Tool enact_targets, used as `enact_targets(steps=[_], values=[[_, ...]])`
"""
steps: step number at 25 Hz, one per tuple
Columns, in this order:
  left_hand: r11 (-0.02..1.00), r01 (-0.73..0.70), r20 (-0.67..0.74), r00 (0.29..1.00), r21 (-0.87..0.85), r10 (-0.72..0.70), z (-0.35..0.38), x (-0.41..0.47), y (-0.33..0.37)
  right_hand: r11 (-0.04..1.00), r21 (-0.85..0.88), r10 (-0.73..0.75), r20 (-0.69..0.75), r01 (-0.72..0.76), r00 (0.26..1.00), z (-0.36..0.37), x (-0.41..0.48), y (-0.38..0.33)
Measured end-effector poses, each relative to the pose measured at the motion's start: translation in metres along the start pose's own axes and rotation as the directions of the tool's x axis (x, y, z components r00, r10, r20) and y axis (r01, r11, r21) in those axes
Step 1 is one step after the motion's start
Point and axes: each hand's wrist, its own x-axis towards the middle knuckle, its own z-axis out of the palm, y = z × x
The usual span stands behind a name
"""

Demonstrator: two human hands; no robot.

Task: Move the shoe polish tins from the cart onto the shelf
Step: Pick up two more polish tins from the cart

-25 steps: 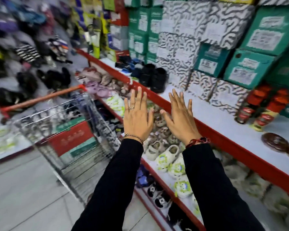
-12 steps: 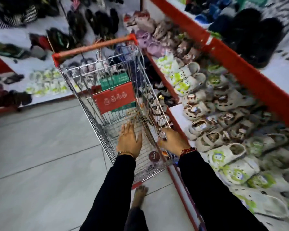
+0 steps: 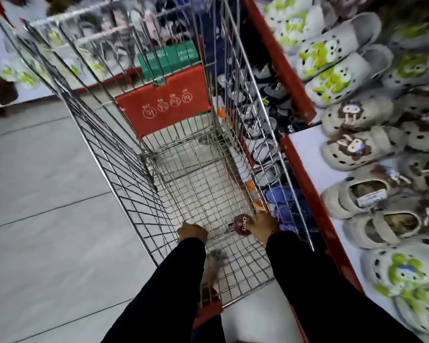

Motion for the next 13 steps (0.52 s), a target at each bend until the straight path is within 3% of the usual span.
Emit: enact_targets(steps=[5, 8, 13], values=[[0.996, 0.084, -0.05, 0.995, -0.037, -0.086, 0.029, 0.044, -0.008, 0.992, 0.058, 0.118, -0.048, -0.115, 0.992, 0.031, 0.041, 0.007], [0.998, 0.053, -0.071, 0.996, 0.035, -0.051, 0.043, 0.052, -0.015, 0.978, 0.125, 0.168, -0.003, -0.167, 0.986, 0.048, 0.052, 0.008], [0.998, 0.036, -0.1, 0.995, 0.058, -0.03, 0.053, 0.059, -0.01, 0.985, 0.108, 0.149, -0.112, -0.138, 0.982, 0.057, 0.067, 0.015]])
